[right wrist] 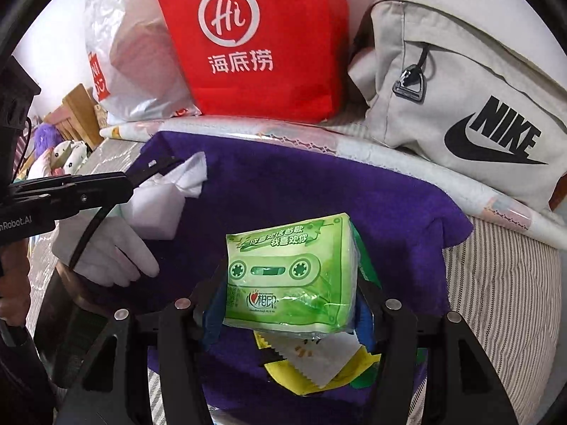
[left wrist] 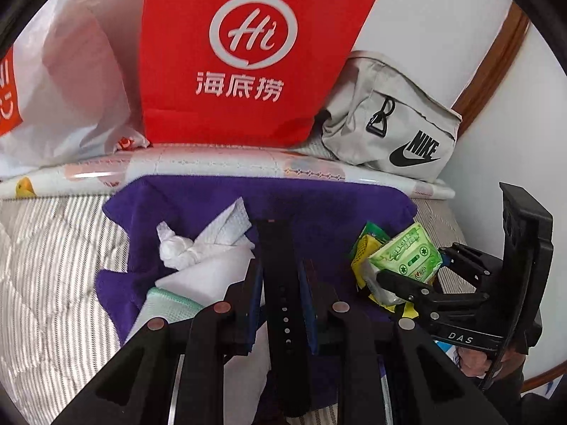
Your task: Organize soft objects
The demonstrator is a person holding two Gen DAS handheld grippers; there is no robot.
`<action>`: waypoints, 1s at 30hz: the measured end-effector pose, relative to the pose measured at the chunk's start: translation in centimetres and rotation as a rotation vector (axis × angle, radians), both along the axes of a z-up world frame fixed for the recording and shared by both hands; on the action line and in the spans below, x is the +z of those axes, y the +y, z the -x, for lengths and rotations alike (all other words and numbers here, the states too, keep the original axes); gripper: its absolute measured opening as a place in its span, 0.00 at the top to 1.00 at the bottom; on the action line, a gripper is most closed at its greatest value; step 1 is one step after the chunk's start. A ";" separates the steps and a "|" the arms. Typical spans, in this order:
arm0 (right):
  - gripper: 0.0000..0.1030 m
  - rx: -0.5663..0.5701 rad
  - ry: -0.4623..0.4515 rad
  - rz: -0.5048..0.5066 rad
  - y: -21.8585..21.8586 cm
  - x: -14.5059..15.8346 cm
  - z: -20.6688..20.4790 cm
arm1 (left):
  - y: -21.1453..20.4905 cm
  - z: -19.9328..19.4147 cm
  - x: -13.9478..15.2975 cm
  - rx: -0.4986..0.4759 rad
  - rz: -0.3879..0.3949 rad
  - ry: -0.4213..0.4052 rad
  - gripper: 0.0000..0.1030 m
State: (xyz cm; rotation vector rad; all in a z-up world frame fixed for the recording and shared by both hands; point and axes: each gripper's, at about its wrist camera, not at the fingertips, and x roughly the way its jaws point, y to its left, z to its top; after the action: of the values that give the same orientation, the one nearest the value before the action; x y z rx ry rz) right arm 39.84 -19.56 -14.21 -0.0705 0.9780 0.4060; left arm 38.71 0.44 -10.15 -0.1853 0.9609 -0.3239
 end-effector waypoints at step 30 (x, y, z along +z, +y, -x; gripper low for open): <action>0.18 -0.027 -0.078 -0.121 -2.1 8.0 13.9 | 4.3 14.1 8.0 0.105 0.016 -0.149 0.46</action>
State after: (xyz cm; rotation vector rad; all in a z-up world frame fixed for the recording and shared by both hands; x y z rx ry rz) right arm 25.98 -21.63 -6.17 0.0362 0.8747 0.4339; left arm 24.62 4.73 -2.12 -0.2226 0.7982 -0.2454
